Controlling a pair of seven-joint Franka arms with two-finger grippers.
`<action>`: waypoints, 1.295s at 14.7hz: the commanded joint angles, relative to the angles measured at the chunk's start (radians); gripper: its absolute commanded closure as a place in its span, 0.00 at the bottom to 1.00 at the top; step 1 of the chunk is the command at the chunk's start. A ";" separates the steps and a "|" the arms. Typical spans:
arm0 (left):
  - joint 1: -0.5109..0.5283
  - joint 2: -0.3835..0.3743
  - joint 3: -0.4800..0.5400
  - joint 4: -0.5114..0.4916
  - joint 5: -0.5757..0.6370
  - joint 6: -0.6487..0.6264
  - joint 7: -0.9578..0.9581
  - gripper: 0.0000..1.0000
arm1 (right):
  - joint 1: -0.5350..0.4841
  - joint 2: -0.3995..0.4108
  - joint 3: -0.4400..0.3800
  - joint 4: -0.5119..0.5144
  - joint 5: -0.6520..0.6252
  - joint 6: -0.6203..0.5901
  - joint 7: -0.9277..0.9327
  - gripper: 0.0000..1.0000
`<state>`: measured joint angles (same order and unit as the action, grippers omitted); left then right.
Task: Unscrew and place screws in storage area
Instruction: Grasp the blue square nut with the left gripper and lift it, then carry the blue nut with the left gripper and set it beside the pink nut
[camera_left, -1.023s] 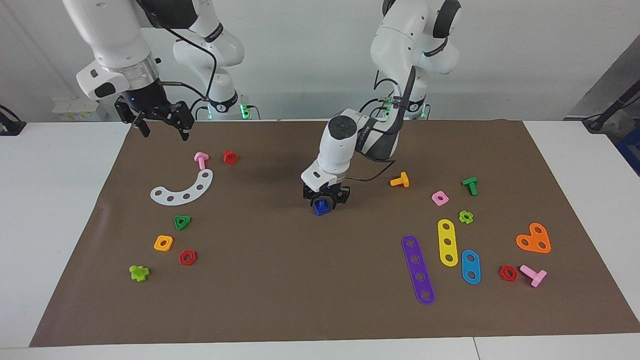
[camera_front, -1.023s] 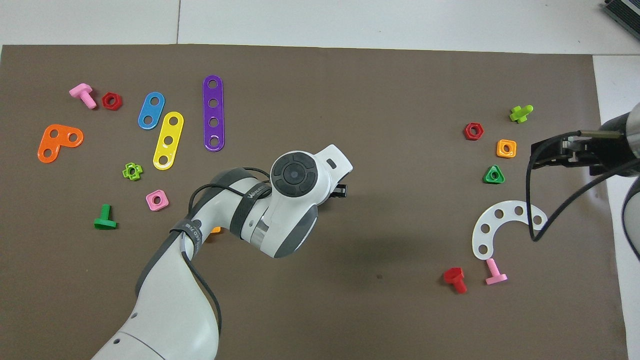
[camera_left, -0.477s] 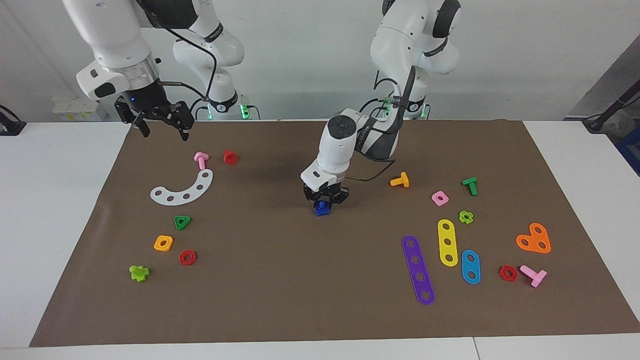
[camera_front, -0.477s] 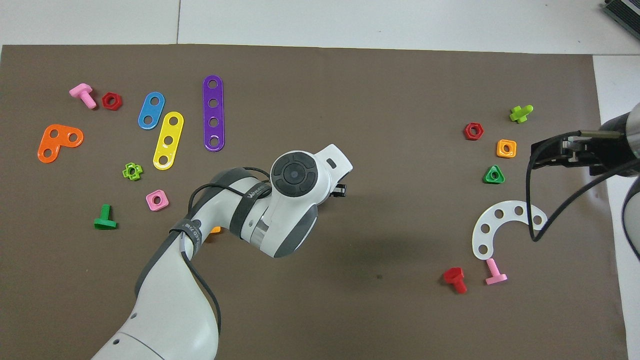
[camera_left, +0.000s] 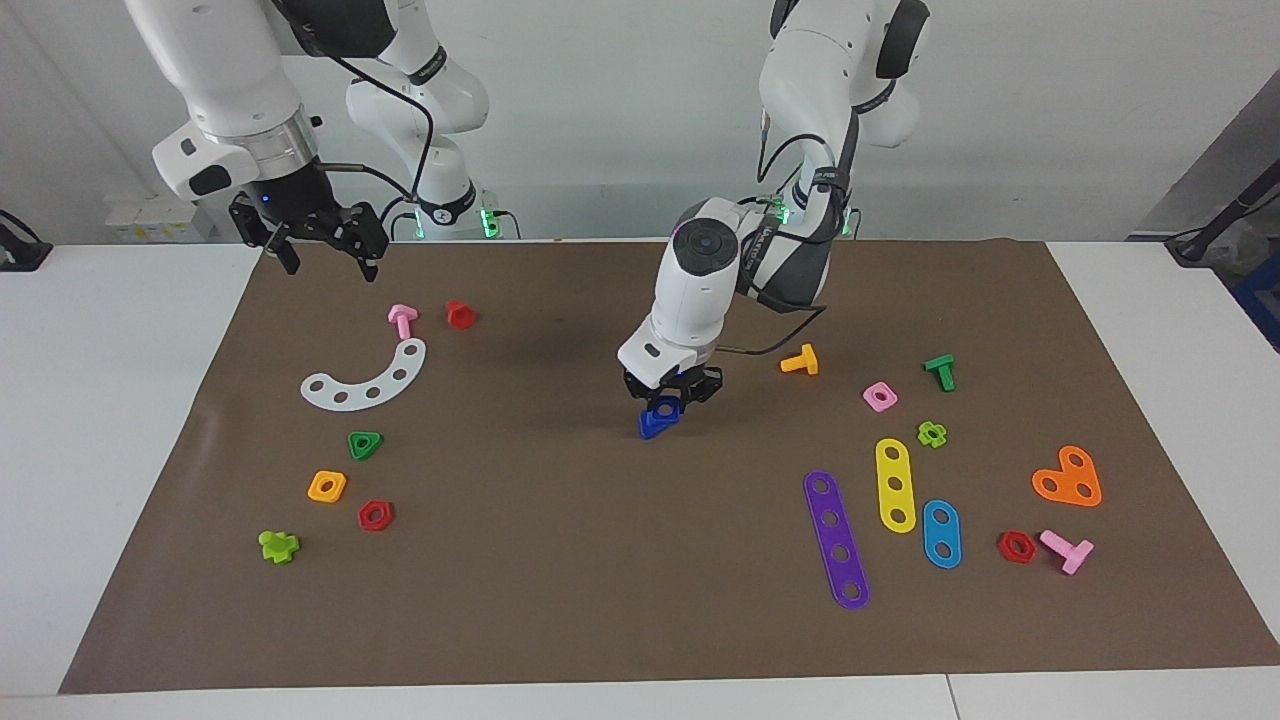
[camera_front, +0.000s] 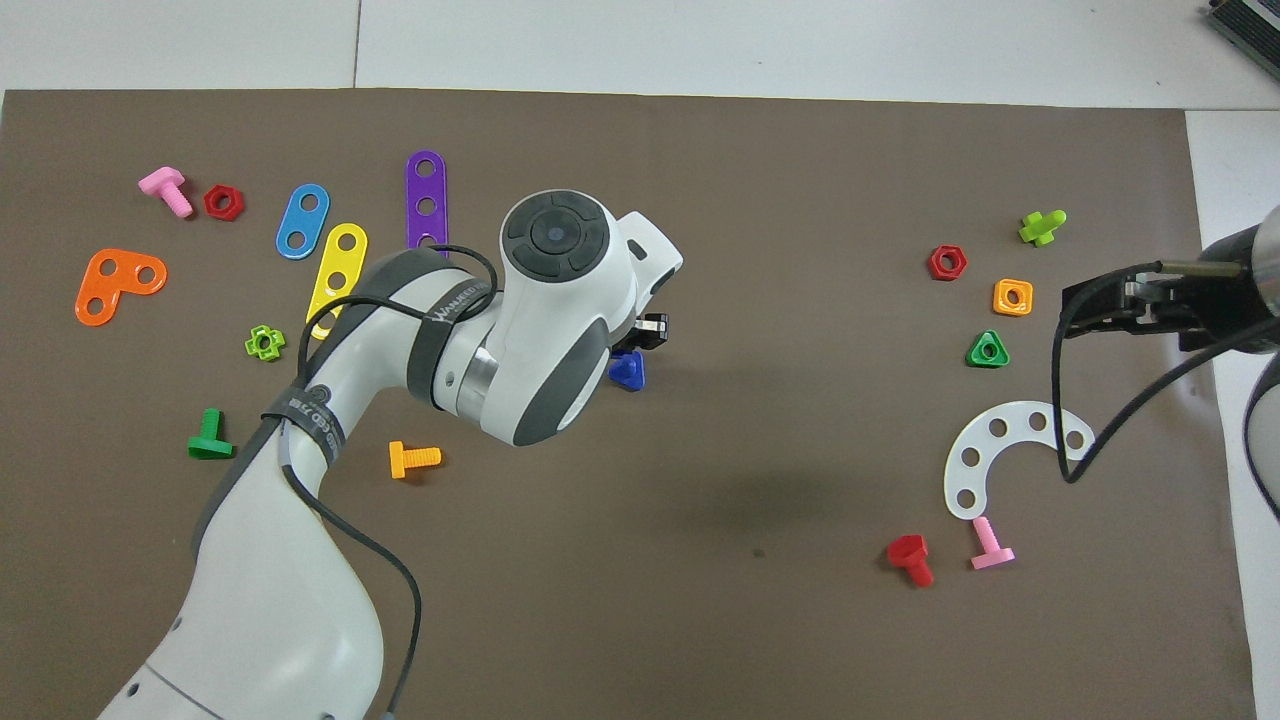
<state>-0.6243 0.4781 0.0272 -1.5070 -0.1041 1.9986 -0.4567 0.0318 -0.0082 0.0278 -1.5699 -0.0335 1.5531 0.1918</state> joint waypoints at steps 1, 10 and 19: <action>0.093 0.036 -0.007 0.070 -0.012 -0.072 0.016 1.00 | -0.013 -0.012 0.003 -0.012 0.021 0.002 -0.028 0.00; 0.325 -0.068 0.007 -0.204 0.000 -0.088 0.464 1.00 | -0.001 -0.012 0.004 -0.013 0.021 0.010 -0.026 0.00; 0.402 -0.102 0.013 -0.294 0.053 -0.036 0.481 0.00 | 0.126 0.028 0.029 -0.124 0.006 0.232 0.121 0.03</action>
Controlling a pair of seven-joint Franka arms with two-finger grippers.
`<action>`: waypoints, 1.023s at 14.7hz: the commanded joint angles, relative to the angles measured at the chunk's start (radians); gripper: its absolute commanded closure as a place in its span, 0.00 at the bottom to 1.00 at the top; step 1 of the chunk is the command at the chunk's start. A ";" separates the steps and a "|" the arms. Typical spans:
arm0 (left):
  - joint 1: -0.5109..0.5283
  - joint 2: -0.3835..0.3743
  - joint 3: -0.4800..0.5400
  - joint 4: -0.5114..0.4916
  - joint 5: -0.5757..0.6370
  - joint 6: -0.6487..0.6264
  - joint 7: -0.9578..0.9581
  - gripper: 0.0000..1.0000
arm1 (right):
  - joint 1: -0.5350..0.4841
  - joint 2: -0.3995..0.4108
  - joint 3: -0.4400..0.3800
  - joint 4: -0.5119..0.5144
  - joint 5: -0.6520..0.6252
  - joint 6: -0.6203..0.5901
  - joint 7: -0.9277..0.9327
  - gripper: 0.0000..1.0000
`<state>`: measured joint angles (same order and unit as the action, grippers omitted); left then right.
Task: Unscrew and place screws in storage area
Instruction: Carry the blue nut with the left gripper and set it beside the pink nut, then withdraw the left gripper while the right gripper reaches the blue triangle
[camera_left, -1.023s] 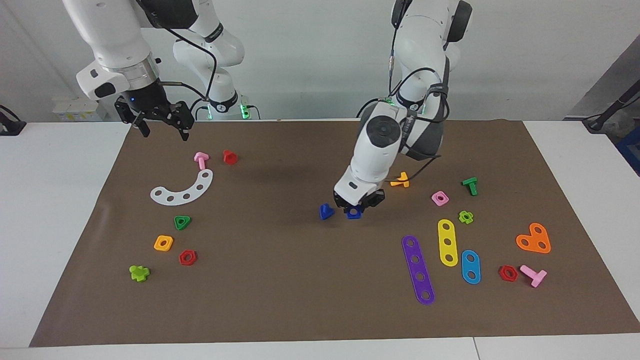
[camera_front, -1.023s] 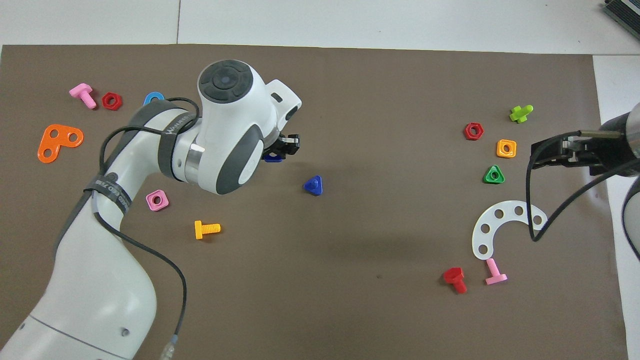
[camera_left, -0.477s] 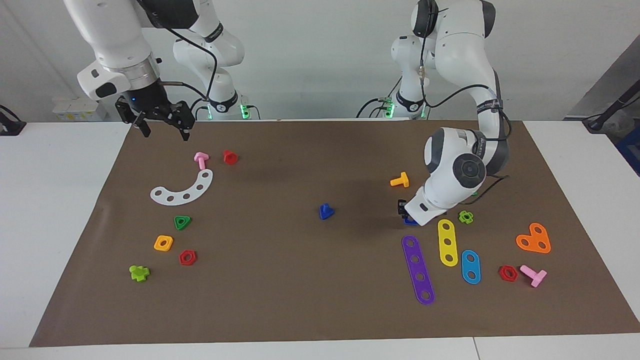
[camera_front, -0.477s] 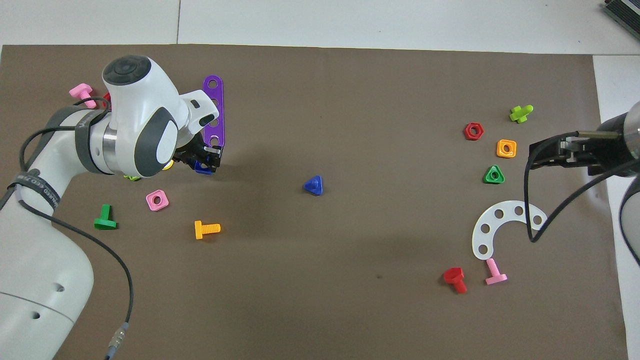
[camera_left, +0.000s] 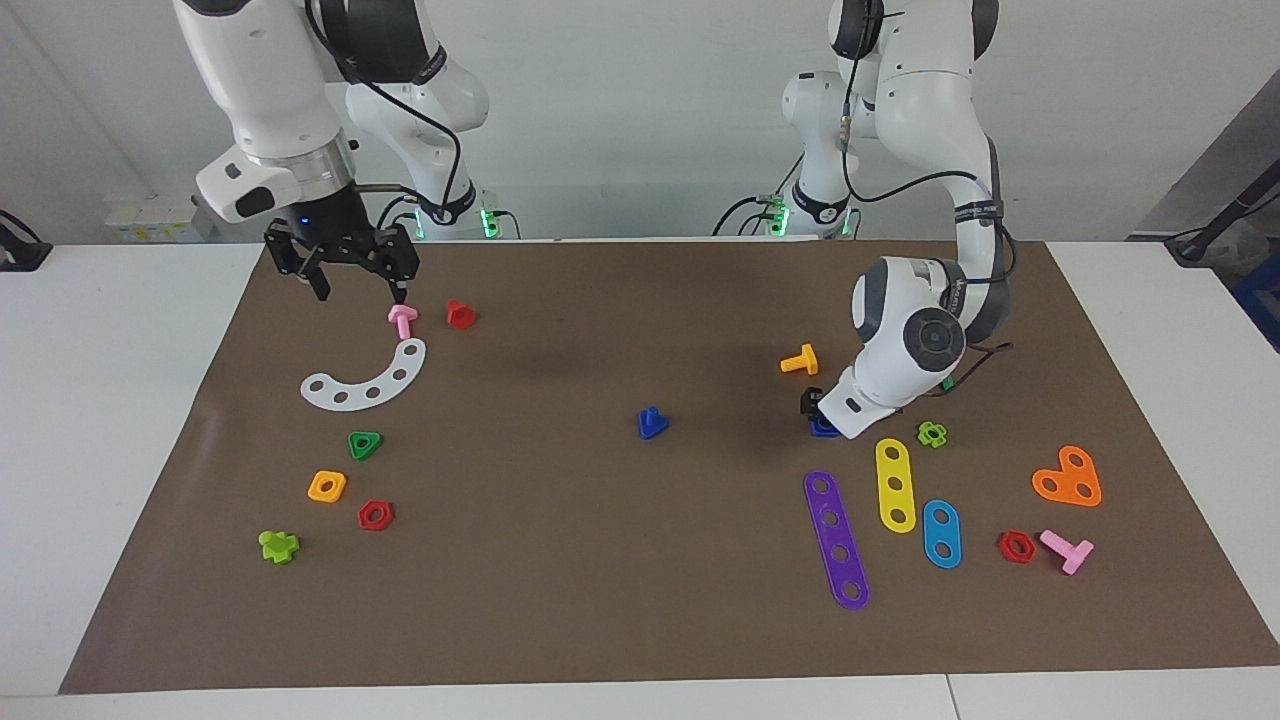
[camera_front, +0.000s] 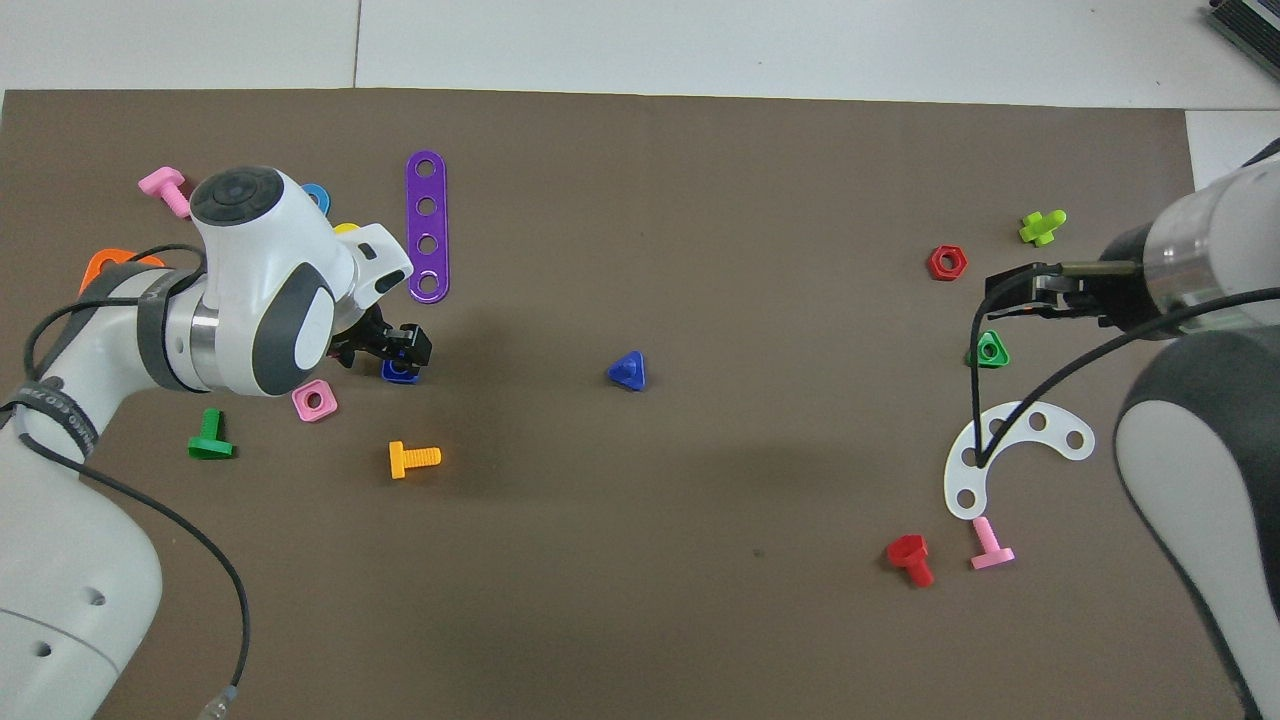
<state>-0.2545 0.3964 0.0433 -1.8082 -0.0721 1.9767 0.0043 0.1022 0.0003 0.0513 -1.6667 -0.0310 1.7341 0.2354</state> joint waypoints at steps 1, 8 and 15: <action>0.062 -0.019 -0.003 0.015 0.021 -0.019 0.037 0.00 | 0.086 0.045 0.005 -0.027 -0.001 0.088 0.131 0.03; 0.236 -0.057 0.004 0.202 0.104 -0.295 0.217 0.00 | 0.281 0.233 0.005 -0.010 -0.023 0.319 0.372 0.05; 0.233 -0.106 0.035 0.409 0.097 -0.562 0.217 0.00 | 0.376 0.394 0.005 0.058 -0.052 0.412 0.455 0.08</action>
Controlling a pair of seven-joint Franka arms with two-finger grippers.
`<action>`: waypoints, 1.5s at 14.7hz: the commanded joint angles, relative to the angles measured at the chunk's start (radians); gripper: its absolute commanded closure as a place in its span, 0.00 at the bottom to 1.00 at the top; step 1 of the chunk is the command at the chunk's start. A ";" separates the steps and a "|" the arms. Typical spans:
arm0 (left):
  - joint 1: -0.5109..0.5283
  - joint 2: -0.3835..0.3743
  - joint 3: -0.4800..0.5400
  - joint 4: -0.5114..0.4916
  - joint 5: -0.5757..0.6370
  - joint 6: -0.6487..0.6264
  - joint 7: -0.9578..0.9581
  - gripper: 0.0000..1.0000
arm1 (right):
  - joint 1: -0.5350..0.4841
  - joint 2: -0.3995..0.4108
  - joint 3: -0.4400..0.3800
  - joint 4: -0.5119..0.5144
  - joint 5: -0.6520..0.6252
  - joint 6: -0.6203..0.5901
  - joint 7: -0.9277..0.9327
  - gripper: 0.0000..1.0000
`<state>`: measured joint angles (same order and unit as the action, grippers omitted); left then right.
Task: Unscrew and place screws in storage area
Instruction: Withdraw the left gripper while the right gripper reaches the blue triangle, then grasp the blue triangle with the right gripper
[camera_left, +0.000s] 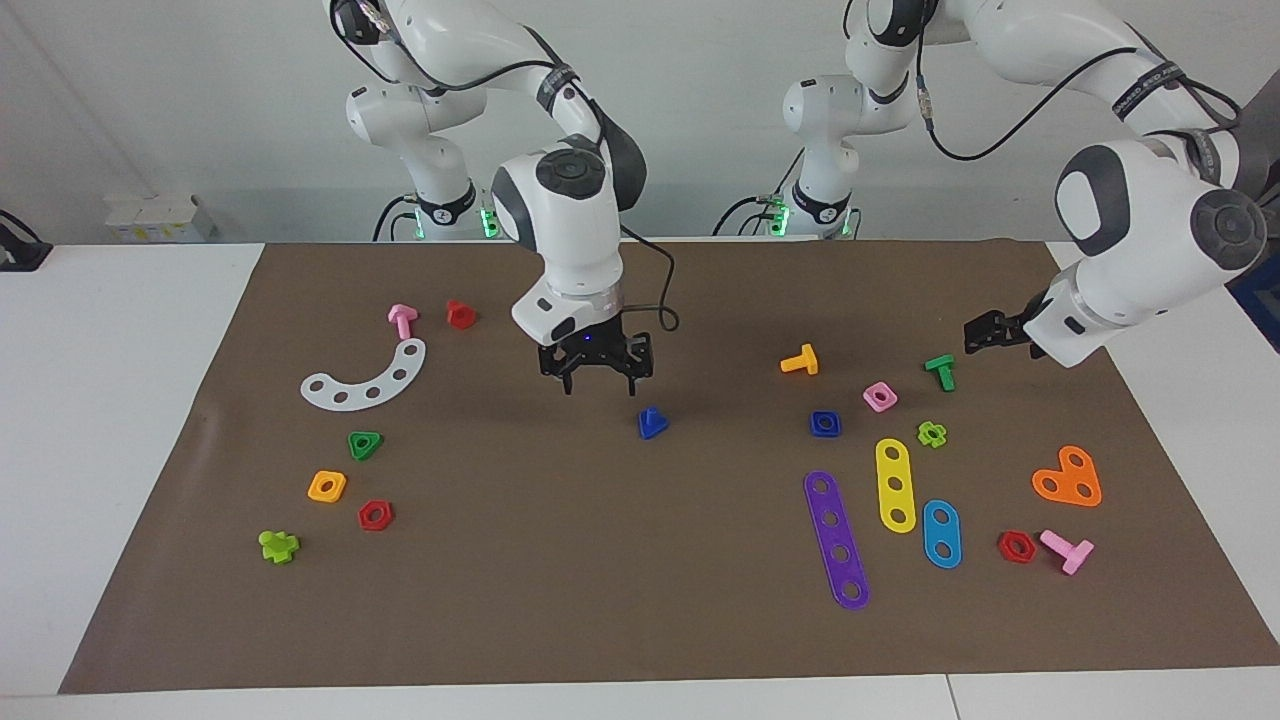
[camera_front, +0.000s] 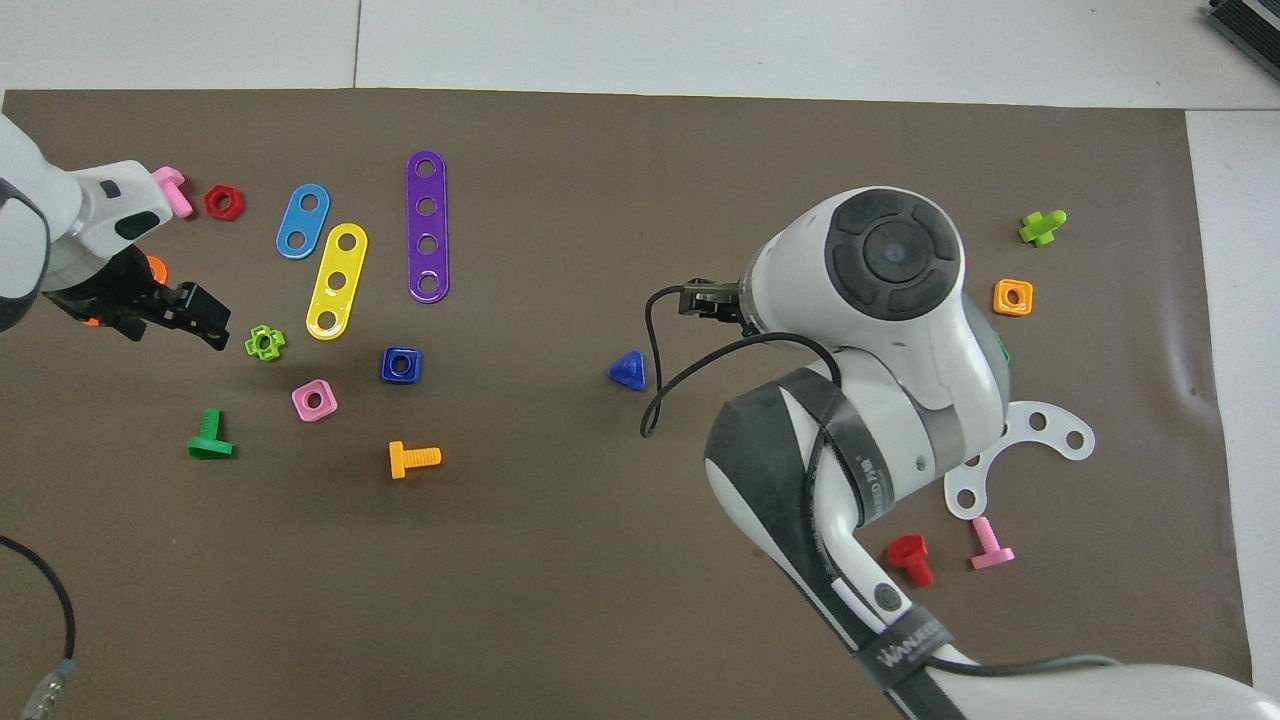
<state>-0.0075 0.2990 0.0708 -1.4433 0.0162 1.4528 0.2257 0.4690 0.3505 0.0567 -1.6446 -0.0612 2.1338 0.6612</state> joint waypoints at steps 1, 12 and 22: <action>-0.015 -0.014 0.003 0.082 0.007 -0.051 -0.005 0.00 | 0.040 0.076 -0.001 0.039 -0.029 0.014 0.041 0.08; -0.026 -0.173 -0.005 0.025 -0.018 0.093 -0.181 0.00 | 0.099 0.191 0.000 0.063 -0.098 0.109 0.120 0.23; -0.005 -0.205 0.006 -0.037 -0.018 0.107 -0.177 0.00 | 0.115 0.182 0.000 0.020 -0.095 0.084 0.144 0.38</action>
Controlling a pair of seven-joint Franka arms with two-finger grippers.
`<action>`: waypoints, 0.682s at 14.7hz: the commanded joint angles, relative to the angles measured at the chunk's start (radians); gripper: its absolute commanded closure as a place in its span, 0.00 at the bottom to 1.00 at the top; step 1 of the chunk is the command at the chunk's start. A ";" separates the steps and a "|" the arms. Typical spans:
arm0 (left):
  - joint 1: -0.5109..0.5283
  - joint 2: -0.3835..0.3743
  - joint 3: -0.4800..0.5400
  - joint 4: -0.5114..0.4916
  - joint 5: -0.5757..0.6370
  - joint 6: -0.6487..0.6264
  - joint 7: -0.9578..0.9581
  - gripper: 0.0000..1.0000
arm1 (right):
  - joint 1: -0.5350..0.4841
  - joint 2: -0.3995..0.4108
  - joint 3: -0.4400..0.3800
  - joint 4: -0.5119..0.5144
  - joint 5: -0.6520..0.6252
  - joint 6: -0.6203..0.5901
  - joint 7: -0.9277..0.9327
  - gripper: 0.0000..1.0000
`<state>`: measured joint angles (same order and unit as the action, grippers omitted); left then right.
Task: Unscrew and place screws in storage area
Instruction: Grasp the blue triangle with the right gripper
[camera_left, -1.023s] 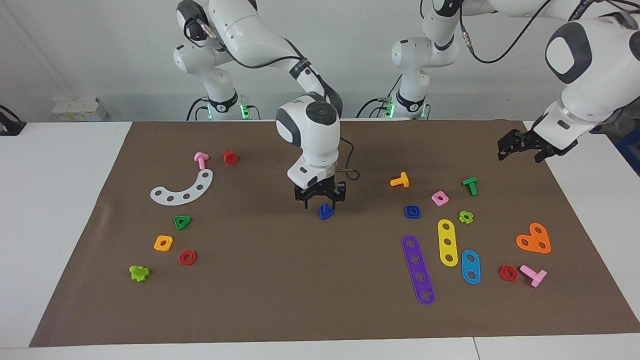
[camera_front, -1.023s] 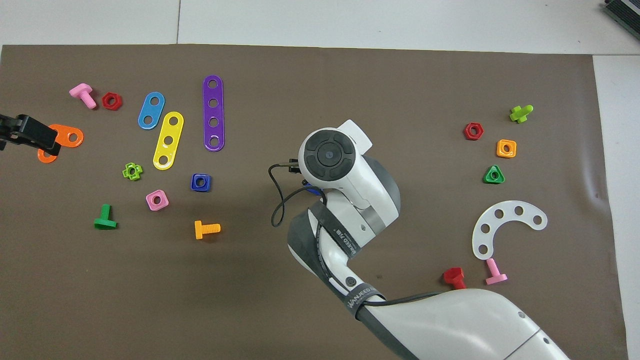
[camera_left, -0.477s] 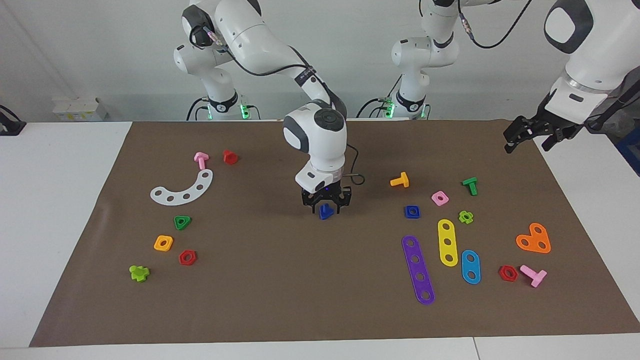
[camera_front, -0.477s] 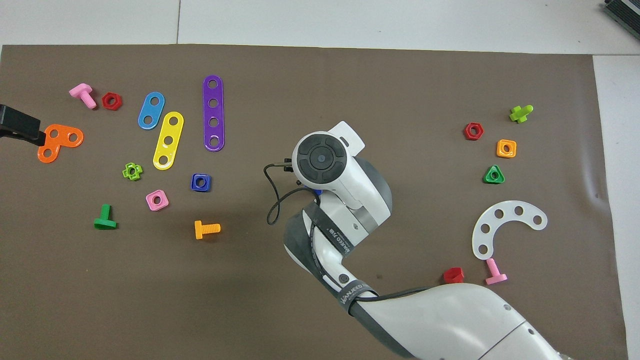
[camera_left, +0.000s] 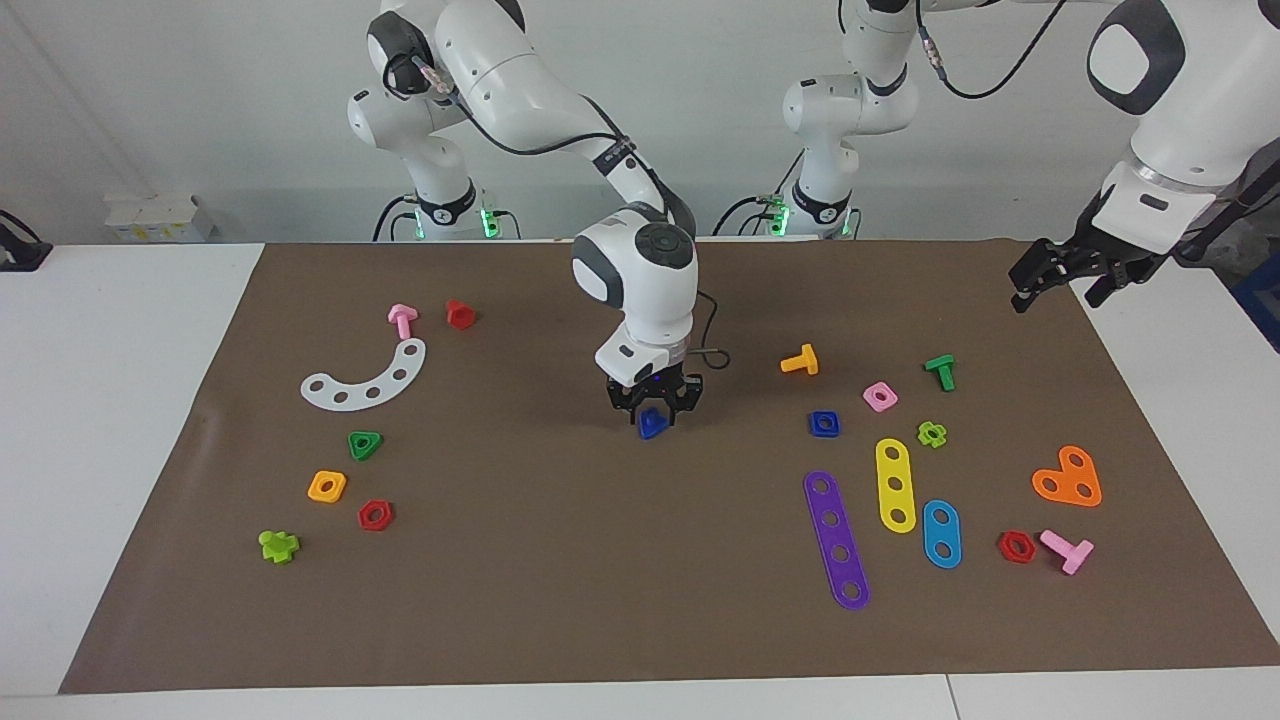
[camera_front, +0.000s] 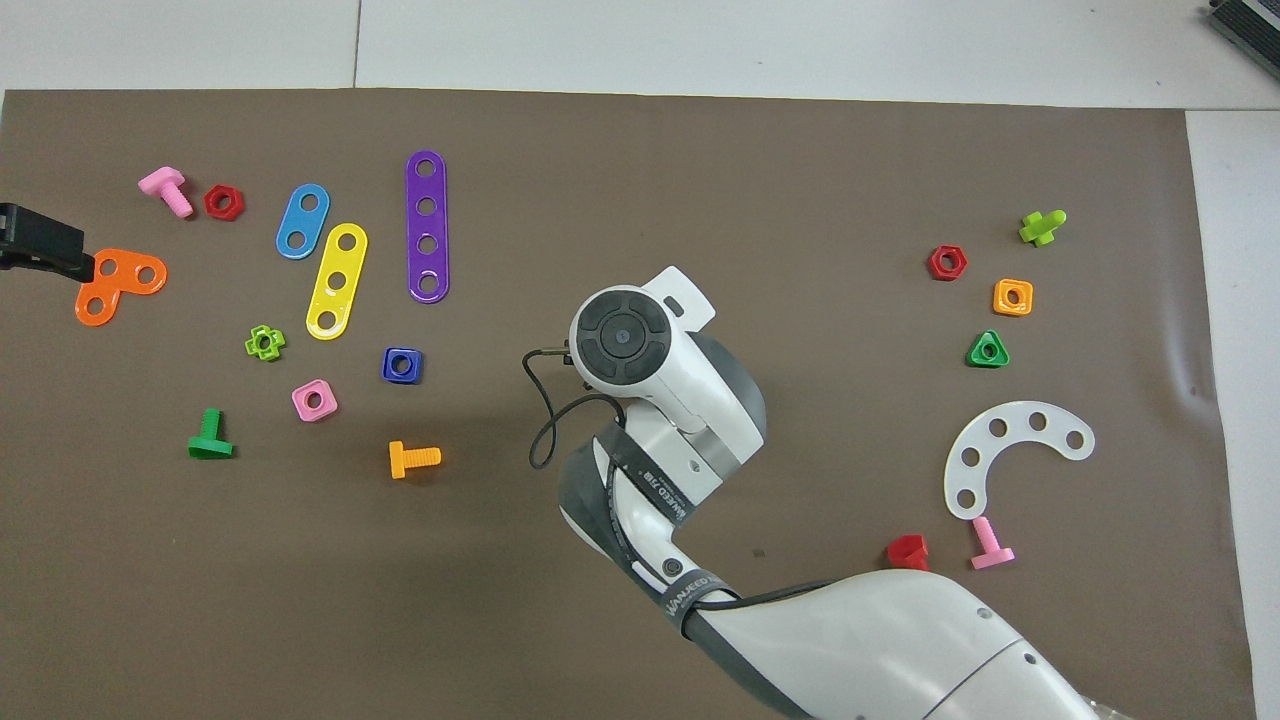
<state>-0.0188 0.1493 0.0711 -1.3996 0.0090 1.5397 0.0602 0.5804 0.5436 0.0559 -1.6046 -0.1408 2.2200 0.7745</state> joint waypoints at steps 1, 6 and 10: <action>0.008 -0.063 0.007 -0.094 -0.011 0.022 -0.011 0.00 | 0.004 -0.011 0.001 -0.020 -0.016 -0.003 0.029 0.38; 0.008 -0.066 0.006 -0.099 -0.011 0.022 -0.011 0.00 | 0.006 -0.011 0.001 -0.020 -0.016 -0.005 0.026 0.63; 0.008 -0.066 0.006 -0.099 -0.011 0.022 -0.013 0.00 | 0.003 -0.020 0.001 -0.020 -0.016 -0.005 0.025 1.00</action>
<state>-0.0141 0.1142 0.0783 -1.4585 0.0090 1.5397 0.0596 0.5832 0.5434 0.0560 -1.6108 -0.1408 2.2198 0.7746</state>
